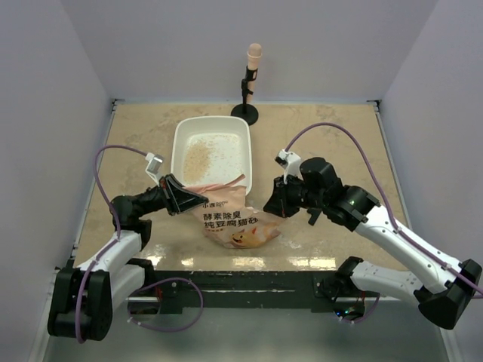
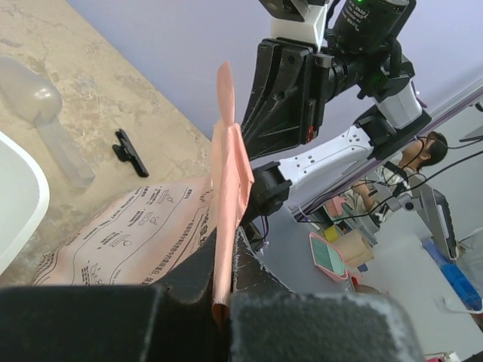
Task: Fill the litter box with clean litter
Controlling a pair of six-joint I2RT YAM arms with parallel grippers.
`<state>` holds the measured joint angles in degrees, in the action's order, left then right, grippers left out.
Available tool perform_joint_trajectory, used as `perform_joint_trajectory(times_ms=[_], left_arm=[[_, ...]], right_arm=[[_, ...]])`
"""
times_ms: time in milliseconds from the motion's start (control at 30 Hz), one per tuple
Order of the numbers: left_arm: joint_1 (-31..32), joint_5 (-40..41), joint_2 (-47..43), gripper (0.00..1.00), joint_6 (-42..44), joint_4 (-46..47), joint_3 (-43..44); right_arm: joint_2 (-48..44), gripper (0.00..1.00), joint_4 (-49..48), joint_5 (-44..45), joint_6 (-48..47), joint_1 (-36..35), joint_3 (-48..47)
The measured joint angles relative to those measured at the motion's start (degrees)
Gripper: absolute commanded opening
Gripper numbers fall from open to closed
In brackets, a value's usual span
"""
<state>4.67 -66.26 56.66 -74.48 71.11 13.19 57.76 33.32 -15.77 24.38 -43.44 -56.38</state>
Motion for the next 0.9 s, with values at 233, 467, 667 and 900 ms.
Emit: perform_joint_trajectory(times_ms=[233,467,667,900], left_arm=[[1.49,0.0,-0.74,0.0,-0.02,0.02,0.0],[1.53,0.0,-0.81,0.0,0.0,0.02,0.0],[1.53,-0.02,-0.81,0.0,0.0,0.02,0.0],[1.53,-0.02,-0.83,0.0,0.0,0.02,0.0]], right_arm=[[-0.09,0.05,0.76,1.6,-0.04,0.0,-1.05],[-0.39,0.03,2.08,1.64,-0.07,0.0,-1.2],[-2.1,0.02,2.67,1.64,-0.07,0.0,-1.07],[-2.38,0.01,2.73,1.77,-0.02,0.0,0.87]])
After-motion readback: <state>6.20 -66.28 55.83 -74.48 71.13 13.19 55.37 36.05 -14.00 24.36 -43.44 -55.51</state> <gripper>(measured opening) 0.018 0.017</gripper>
